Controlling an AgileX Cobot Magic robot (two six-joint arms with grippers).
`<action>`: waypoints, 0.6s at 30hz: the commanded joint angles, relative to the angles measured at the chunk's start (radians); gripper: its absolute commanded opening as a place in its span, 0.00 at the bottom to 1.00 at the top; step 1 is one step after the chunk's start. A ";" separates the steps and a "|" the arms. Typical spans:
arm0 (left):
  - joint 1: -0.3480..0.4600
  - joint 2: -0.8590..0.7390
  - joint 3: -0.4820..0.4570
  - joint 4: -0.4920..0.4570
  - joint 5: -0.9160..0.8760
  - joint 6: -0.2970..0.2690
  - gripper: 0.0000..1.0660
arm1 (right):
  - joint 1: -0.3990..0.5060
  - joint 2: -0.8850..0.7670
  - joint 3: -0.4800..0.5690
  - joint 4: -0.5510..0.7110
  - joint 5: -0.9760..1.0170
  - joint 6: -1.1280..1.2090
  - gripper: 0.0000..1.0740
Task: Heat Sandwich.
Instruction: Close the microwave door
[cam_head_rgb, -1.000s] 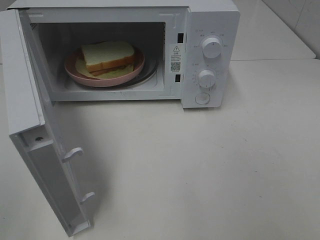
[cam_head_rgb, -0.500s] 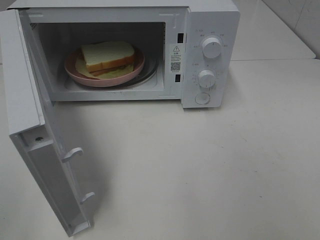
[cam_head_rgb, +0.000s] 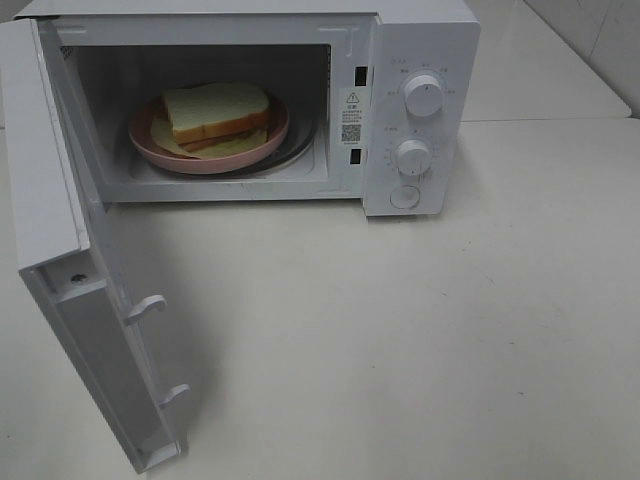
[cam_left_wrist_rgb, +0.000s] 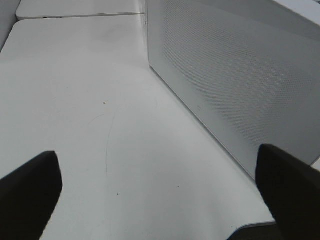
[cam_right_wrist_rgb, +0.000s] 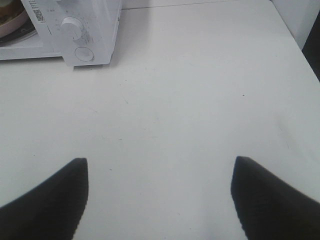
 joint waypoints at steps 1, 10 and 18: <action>0.002 -0.015 0.002 -0.008 -0.009 -0.001 0.92 | -0.009 -0.027 0.001 0.006 -0.007 -0.001 0.71; 0.002 -0.015 0.002 -0.008 -0.009 -0.001 0.92 | -0.009 -0.027 0.001 0.006 -0.007 -0.001 0.71; 0.002 -0.004 -0.004 -0.013 -0.017 -0.001 0.92 | -0.009 -0.027 0.001 0.006 -0.007 -0.001 0.71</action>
